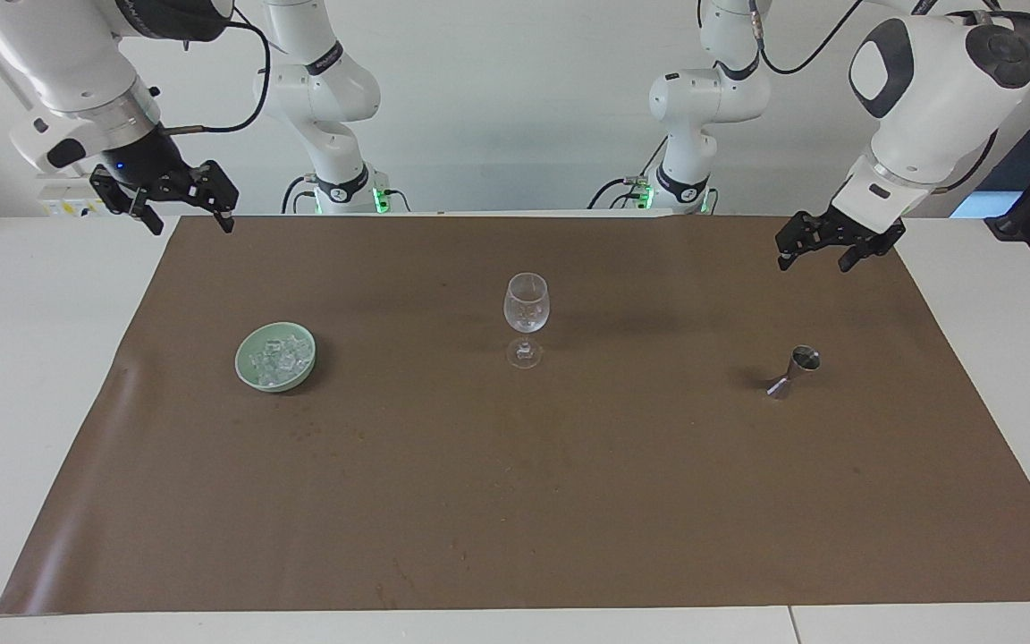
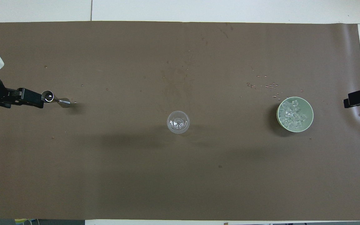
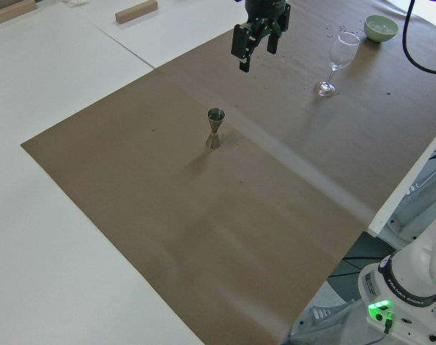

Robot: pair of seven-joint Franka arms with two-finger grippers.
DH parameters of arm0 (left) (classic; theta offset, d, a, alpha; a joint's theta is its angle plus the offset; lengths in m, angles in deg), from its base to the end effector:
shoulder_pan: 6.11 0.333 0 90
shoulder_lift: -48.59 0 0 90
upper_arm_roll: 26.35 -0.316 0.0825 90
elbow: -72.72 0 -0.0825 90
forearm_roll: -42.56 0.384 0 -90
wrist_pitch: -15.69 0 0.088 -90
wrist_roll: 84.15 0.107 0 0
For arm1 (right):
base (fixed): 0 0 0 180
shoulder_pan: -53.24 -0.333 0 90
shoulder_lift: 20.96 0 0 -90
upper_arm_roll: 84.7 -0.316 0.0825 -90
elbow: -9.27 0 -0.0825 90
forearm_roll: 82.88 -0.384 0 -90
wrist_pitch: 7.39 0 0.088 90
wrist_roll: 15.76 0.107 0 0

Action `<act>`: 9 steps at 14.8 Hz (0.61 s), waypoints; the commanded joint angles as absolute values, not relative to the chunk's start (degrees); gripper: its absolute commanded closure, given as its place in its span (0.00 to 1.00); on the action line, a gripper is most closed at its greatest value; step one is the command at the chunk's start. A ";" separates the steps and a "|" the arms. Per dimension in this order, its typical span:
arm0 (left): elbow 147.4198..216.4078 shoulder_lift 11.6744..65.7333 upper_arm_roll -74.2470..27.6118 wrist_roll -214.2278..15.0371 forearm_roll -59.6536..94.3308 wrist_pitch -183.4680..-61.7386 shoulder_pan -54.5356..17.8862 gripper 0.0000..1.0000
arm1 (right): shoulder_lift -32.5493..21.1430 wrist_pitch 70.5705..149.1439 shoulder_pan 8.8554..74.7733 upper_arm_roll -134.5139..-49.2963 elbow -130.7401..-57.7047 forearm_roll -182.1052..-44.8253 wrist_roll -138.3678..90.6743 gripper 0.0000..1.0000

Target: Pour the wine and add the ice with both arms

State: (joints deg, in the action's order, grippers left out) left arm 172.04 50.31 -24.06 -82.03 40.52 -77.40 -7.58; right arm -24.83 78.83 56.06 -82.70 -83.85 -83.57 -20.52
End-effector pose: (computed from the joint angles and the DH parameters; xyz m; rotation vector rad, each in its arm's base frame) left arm 0.5424 -0.0396 0.5688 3.1022 -0.1541 -0.1231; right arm 0.5243 -0.0435 0.6299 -3.1218 0.0007 0.0805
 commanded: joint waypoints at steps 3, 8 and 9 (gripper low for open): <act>170.63 49.73 -24.85 -81.96 41.33 -76.24 -8.13 0.00 | -25.88 79.01 56.75 -82.86 -85.04 -84.37 -21.39 0.00; 164.59 44.84 -25.20 -82.83 37.57 -69.32 -4.88 0.00 | -25.88 79.01 56.75 -82.95 -85.04 -84.37 -21.39 0.00; 160.30 41.76 -26.16 -86.75 36.16 -66.86 -4.88 0.00 | -25.88 79.01 56.75 -82.86 -85.04 -84.37 -21.39 0.00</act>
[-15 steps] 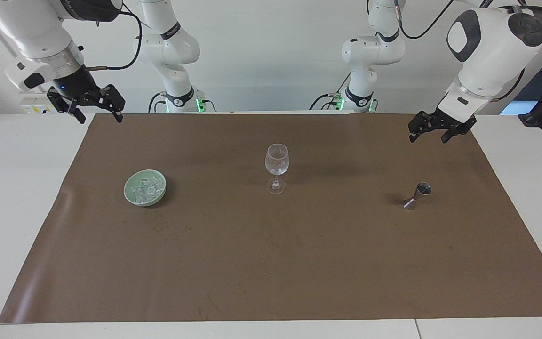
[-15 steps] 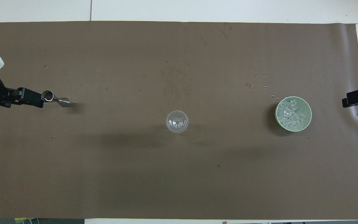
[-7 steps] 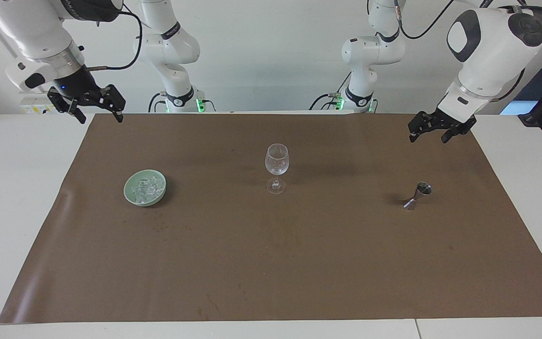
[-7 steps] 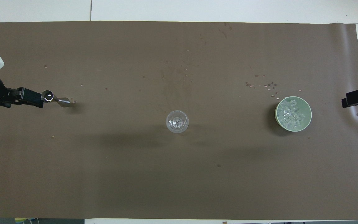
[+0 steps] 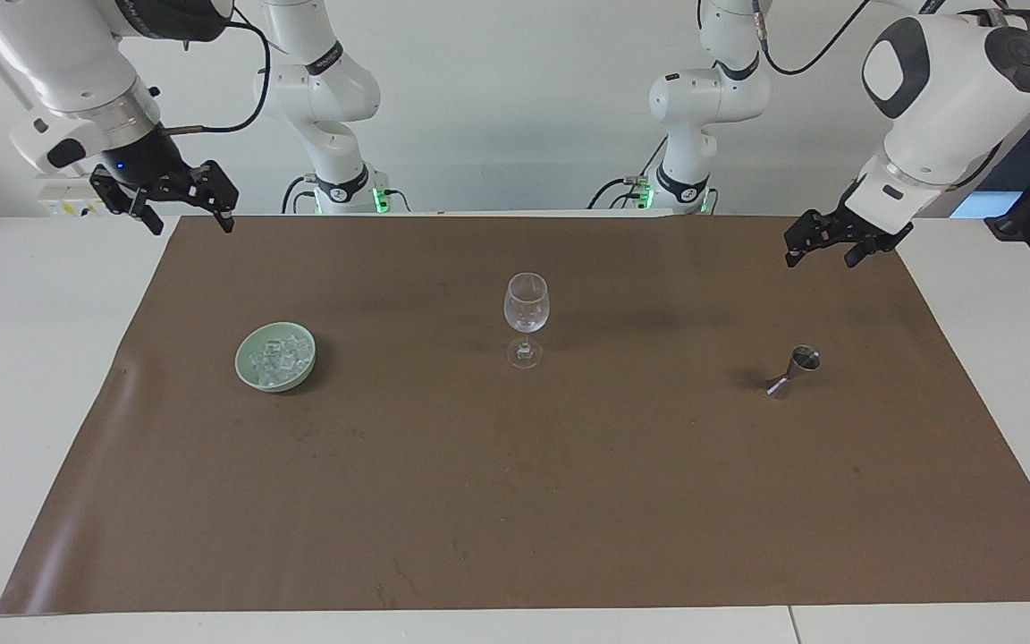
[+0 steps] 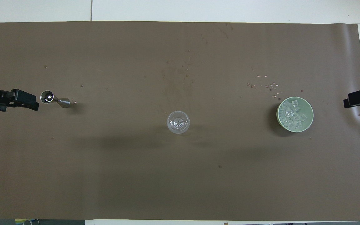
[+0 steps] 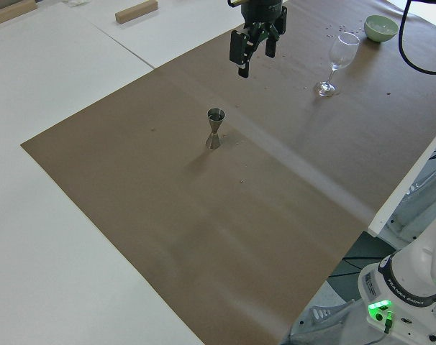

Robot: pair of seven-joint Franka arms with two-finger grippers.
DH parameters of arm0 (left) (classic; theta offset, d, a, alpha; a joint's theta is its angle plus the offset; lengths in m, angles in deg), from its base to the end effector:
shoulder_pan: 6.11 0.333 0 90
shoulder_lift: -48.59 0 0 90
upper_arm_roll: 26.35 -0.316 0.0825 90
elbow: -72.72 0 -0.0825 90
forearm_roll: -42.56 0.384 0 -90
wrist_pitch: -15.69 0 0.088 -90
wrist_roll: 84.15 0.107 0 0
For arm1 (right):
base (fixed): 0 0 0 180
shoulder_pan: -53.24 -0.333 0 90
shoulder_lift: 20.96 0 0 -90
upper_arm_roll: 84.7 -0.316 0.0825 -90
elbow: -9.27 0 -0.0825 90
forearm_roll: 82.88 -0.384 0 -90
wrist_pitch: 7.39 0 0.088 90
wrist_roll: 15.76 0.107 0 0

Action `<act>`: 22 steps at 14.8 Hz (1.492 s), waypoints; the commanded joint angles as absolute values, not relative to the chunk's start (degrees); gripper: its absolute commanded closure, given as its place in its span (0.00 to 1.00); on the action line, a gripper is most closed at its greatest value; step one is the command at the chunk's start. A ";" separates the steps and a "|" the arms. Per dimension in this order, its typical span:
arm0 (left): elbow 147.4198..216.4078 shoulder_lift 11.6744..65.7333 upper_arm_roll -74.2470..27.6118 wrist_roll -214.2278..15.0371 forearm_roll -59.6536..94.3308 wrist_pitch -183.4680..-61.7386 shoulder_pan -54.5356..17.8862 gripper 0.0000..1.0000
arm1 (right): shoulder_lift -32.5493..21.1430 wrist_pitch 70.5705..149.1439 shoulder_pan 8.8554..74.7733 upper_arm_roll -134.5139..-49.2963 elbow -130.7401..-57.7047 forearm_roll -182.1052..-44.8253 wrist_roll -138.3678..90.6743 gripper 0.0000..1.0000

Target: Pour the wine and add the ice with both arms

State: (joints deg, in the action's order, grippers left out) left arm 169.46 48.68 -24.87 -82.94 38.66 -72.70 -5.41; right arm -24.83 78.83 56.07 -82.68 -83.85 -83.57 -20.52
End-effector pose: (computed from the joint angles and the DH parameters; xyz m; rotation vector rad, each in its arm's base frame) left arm 0.5446 -0.0149 0.5683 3.0648 -0.0486 -0.2209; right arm 0.5243 -0.0438 0.6299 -3.1218 0.0015 0.0805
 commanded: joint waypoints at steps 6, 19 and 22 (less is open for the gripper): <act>151.30 31.20 -34.24 -120.55 21.15 -65.61 -4.88 0.00 | -25.88 79.01 56.75 -82.95 -85.04 -84.37 -21.39 0.00; 153.84 21.70 -38.83 -133.11 9.97 -74.22 -0.85 0.00 | -25.88 79.01 56.75 -82.95 -85.04 -84.37 -21.39 0.00; 154.10 19.06 -38.83 -133.11 5.48 -75.79 1.88 0.00 | -25.88 79.01 56.75 -82.86 -85.04 -84.37 -21.39 0.00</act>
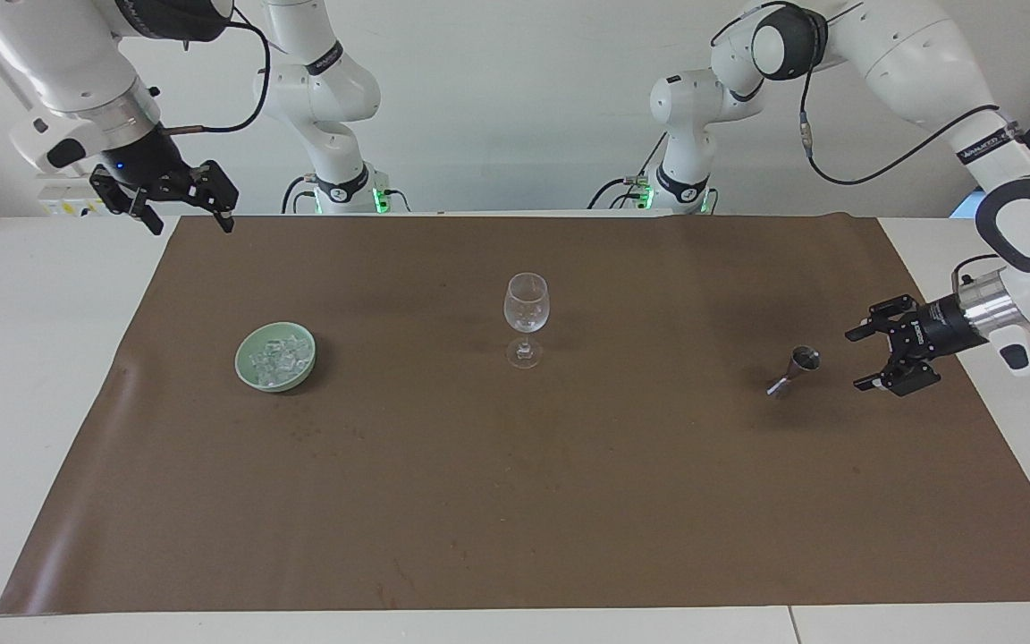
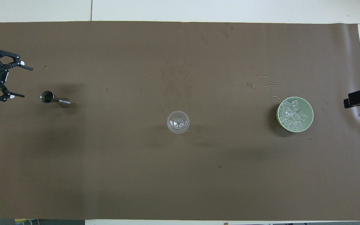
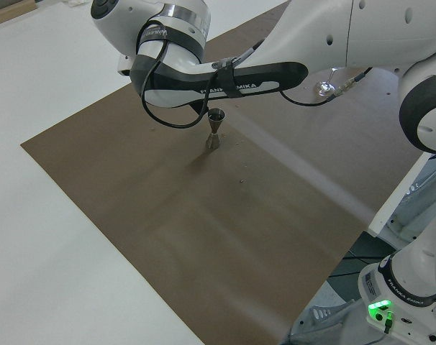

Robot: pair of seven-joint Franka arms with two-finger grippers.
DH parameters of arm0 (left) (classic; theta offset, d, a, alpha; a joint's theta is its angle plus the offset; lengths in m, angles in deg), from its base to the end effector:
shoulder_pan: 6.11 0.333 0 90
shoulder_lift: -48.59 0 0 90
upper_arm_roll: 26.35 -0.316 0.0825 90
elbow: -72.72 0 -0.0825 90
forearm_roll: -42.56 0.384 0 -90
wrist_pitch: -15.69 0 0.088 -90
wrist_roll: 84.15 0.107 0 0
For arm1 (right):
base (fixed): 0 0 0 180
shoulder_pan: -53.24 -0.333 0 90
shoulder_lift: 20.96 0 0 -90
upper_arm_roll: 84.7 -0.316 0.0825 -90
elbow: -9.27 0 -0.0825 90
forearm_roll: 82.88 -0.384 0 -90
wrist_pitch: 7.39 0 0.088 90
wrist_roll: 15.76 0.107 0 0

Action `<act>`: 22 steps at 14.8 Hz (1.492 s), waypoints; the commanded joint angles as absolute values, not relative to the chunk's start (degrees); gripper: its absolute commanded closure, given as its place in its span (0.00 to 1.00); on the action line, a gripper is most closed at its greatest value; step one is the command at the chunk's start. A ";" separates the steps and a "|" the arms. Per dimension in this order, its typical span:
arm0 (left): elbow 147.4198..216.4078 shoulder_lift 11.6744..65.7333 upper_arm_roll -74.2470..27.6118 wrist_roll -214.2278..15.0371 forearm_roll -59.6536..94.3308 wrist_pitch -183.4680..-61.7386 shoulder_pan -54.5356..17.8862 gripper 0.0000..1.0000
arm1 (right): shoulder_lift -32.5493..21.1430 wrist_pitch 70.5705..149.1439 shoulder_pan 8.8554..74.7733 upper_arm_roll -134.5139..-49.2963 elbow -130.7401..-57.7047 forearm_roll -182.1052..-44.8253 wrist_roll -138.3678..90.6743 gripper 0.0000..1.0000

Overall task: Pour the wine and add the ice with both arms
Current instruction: 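Reach the left gripper to the metal jigger and close on it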

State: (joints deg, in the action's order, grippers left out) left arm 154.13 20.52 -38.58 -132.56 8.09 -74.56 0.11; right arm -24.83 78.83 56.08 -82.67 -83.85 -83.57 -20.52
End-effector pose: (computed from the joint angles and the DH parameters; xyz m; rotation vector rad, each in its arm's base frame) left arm 0.6552 0.1294 0.4102 2.1679 1.5835 -0.5969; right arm 0.5243 -0.0440 0.6299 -3.1217 0.0020 0.0804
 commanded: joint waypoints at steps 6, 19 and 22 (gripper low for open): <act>169.35 22.12 -38.74 -132.14 -2.86 -83.60 5.48 0.00 | -25.88 79.01 56.67 -82.95 -85.04 -84.37 -21.39 0.00; 186.00 26.88 -38.56 -132.41 -17.71 -88.55 3.29 0.00 | -25.88 79.01 56.75 -82.95 -85.04 -84.37 -21.39 0.00; 186.09 26.35 -38.47 -132.23 -19.30 -88.02 3.91 0.01 | -25.88 79.01 56.75 -82.95 -85.04 -84.37 -21.39 0.00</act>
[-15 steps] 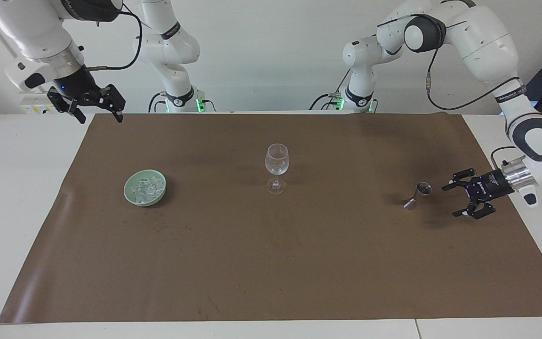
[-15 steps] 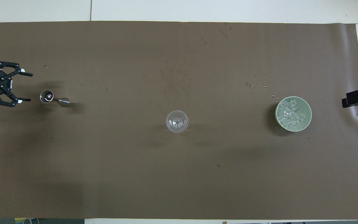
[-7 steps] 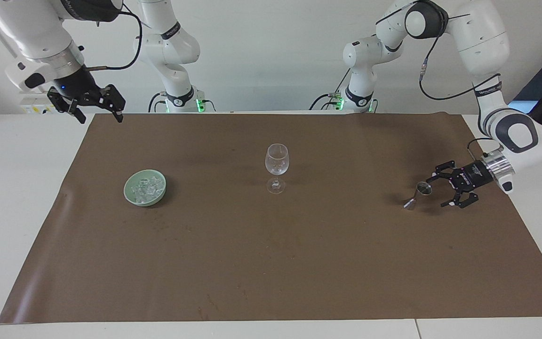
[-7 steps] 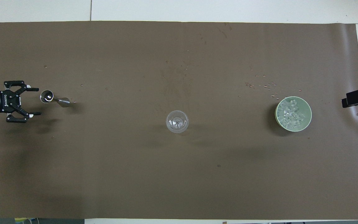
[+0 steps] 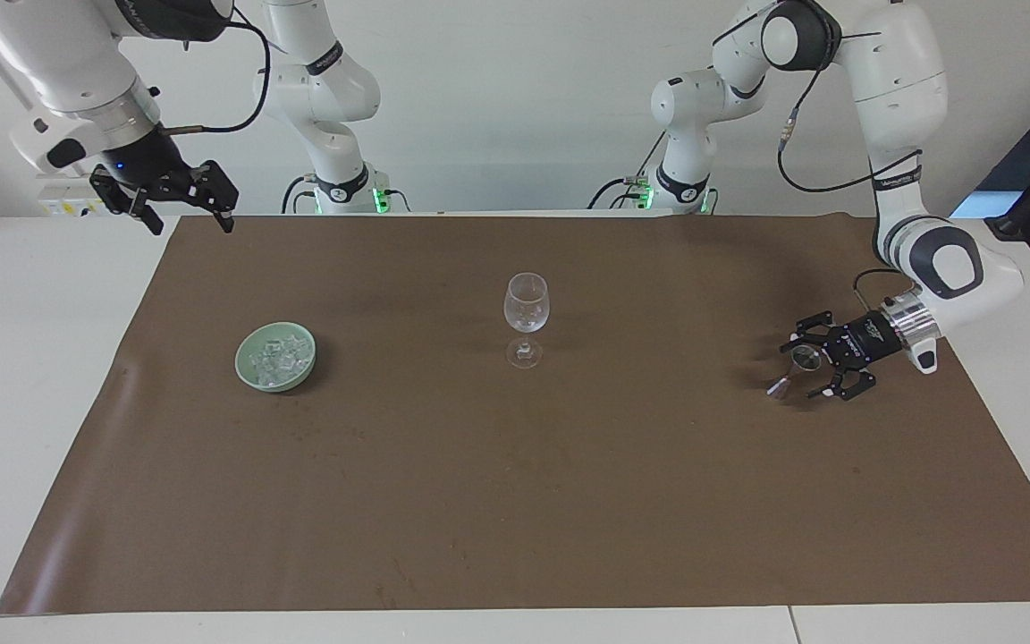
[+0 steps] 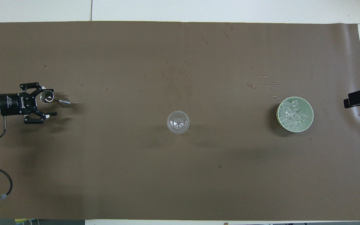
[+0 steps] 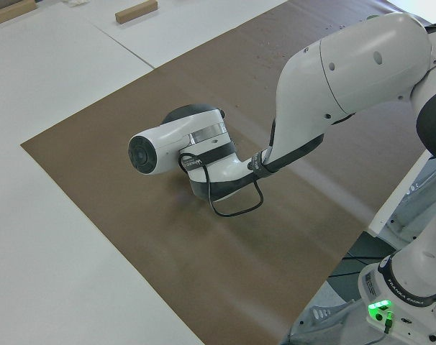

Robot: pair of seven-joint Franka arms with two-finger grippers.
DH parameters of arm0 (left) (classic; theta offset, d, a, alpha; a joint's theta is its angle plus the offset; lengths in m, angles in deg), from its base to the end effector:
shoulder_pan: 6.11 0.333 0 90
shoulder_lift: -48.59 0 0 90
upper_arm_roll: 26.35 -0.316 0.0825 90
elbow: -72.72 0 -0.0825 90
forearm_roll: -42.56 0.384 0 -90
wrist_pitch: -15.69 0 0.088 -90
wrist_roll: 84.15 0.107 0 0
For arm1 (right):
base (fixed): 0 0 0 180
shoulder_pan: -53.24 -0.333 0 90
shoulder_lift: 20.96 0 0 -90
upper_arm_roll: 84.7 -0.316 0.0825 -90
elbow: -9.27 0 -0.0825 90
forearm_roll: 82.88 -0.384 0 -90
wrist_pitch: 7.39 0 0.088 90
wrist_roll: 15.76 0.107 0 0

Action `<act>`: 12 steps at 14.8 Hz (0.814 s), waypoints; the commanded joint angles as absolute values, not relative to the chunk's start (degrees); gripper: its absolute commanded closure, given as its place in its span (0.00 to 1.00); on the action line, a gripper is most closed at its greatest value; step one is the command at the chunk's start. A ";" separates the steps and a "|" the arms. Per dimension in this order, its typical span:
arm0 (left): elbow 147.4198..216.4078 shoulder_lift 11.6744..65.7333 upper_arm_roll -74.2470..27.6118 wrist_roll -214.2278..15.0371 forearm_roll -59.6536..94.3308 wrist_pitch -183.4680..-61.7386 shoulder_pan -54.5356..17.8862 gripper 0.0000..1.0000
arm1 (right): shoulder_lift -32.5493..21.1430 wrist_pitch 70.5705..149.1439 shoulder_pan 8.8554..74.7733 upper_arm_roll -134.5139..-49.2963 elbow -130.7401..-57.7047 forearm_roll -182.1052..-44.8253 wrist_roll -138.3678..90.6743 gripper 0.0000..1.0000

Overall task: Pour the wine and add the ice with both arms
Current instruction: 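Reach the left gripper to the metal jigger and close on it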

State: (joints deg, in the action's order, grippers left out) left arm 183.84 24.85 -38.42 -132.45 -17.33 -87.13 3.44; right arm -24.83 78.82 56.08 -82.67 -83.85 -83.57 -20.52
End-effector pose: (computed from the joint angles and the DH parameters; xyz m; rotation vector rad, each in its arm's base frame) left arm 0.5680 0.1410 0.2680 1.4632 1.7904 -0.8216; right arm 0.5242 -0.0440 0.6298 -3.1217 0.0020 0.0807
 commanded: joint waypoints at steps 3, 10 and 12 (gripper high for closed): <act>187.84 26.70 -38.21 -130.39 -21.06 -88.11 3.82 0.07 | -25.88 79.01 56.75 -82.95 -85.04 -84.37 -21.39 0.00; 189.35 26.79 -38.12 -127.13 -25.02 -87.76 3.91 0.12 | -25.88 79.01 56.67 -82.95 -85.04 -84.37 -21.39 0.00; 189.35 26.79 -38.12 -127.13 -25.29 -87.76 3.91 0.16 | -25.88 79.01 56.67 -82.86 -85.04 -84.37 -21.39 0.00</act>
